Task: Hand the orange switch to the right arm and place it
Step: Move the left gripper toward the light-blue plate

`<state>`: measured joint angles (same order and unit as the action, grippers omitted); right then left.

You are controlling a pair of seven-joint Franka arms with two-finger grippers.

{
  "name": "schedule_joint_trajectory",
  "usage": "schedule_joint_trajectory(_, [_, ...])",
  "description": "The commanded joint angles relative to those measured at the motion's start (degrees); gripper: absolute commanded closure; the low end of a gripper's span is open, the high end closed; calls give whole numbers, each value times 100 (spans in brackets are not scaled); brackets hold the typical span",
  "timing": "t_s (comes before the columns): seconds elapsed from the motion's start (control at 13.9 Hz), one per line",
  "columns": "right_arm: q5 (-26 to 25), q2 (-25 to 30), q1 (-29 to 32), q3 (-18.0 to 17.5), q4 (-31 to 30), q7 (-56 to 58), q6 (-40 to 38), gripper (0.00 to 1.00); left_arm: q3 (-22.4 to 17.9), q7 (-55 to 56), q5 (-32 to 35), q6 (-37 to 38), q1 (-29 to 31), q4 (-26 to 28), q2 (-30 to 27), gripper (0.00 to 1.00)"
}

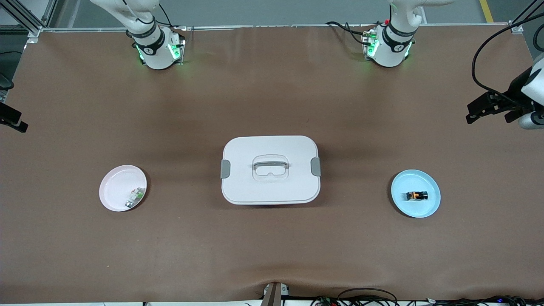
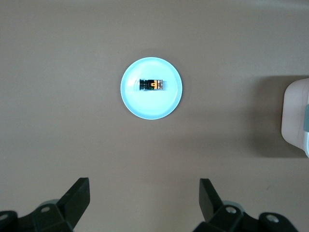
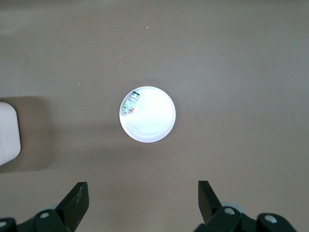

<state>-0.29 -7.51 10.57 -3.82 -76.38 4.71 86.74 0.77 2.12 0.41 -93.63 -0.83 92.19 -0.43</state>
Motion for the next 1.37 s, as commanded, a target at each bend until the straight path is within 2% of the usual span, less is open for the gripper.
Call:
schedule_joint_trajectory(0.0, [-77,136,-37,-22,-87,-67,-121,0,11,-18,-111,-76,40,97,-89,0])
schedule_joint_trajectory(0.36, [-51,136,-195,-31,-87,-172,-149,0,2,-18,-146,-76,57,62,-1,0])
schedule_joint_trajectory(0.58, [-77,136,-397,-23,-87,-593,-149,0,-15,-62,-243,-111,259,27,175,0])
schedule_joint_trajectory(1.08, [-59,145,-380,4,-96,-621,-158,0,20,-27,-243,-813,198,115,1281,0])
schedule_joint_trajectory(1.3, [-50,145,-345,21,-105,-612,-166,0,20,-71,-226,-1549,206,491,1528,0])
